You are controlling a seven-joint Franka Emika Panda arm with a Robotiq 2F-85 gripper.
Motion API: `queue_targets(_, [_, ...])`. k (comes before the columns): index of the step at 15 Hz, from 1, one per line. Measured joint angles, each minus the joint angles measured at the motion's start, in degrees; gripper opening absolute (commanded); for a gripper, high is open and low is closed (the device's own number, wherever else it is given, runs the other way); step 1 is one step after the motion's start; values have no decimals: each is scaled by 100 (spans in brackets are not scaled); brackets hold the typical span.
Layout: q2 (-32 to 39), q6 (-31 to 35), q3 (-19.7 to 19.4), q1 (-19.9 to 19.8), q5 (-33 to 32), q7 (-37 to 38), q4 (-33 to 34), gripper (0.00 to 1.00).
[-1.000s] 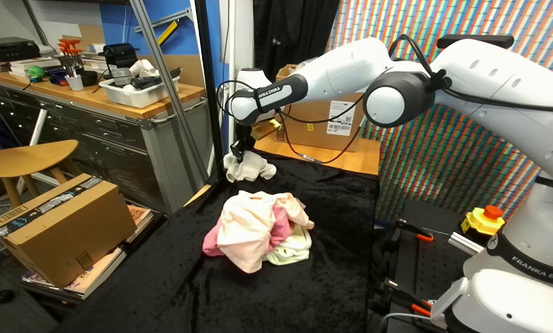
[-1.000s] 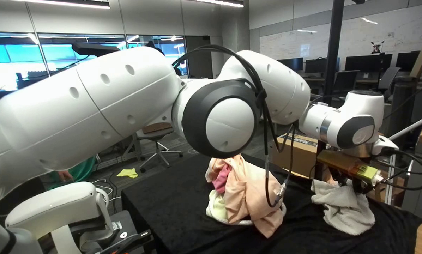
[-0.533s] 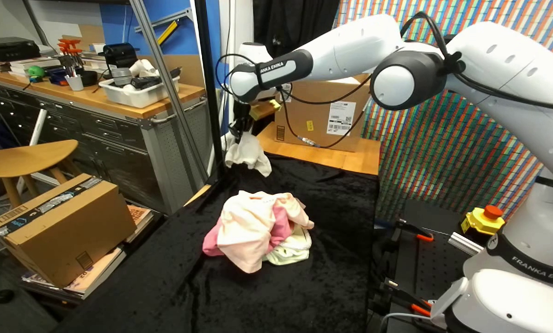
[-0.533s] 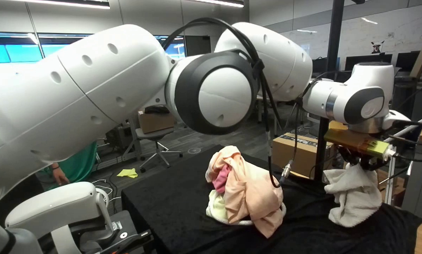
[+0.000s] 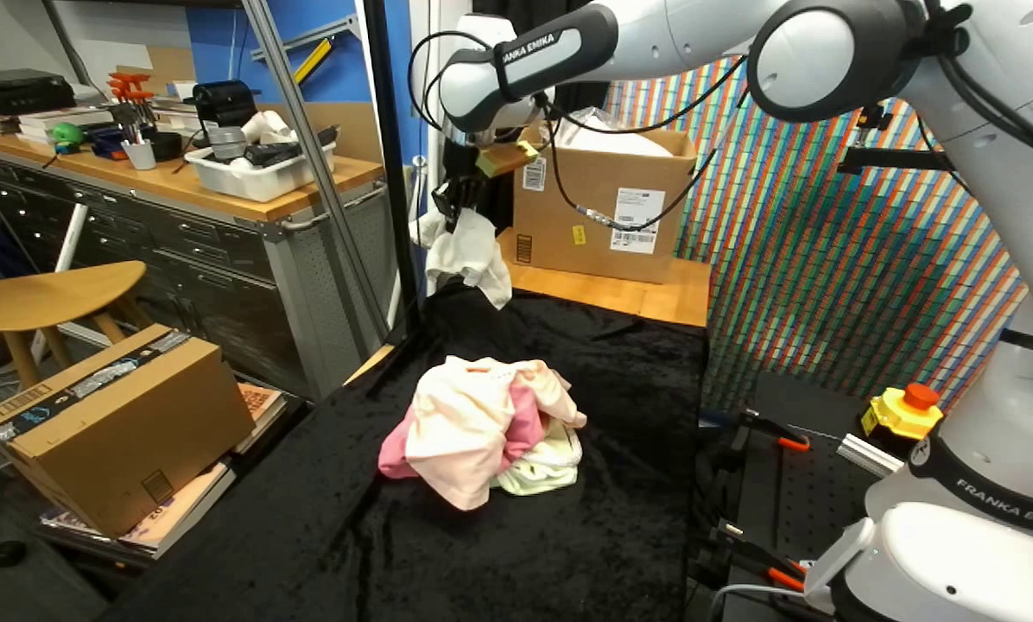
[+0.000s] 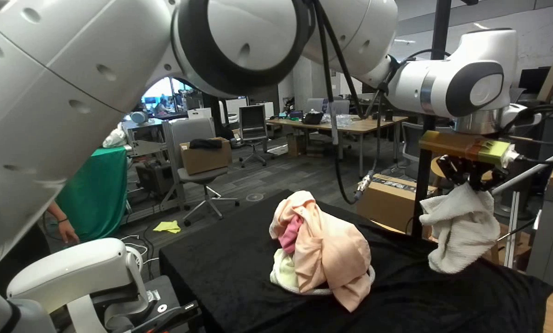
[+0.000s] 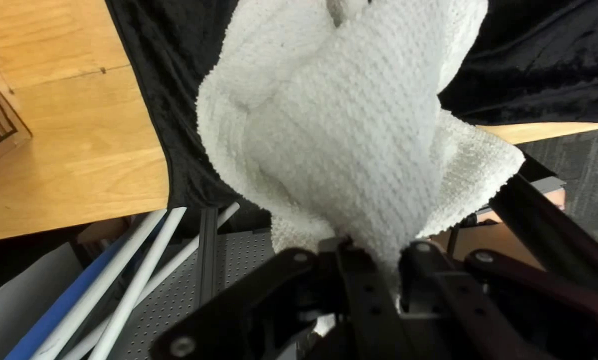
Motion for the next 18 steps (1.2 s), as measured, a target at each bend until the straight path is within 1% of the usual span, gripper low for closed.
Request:
queue_targets(6, [-1244,67,101,150,2,73,-1575,3])
queue_targets(10, [-1973,250,196,416,2,141,-2713,3])
queue_targets(14, [-2686,544,387,740,2,147,-3927,3])
queue_targets(16, [-3048,834,501,936,0,200,-4554,3])
queue_targets(18, [-3382,1473,575,1213,-127,526,-5217,3])
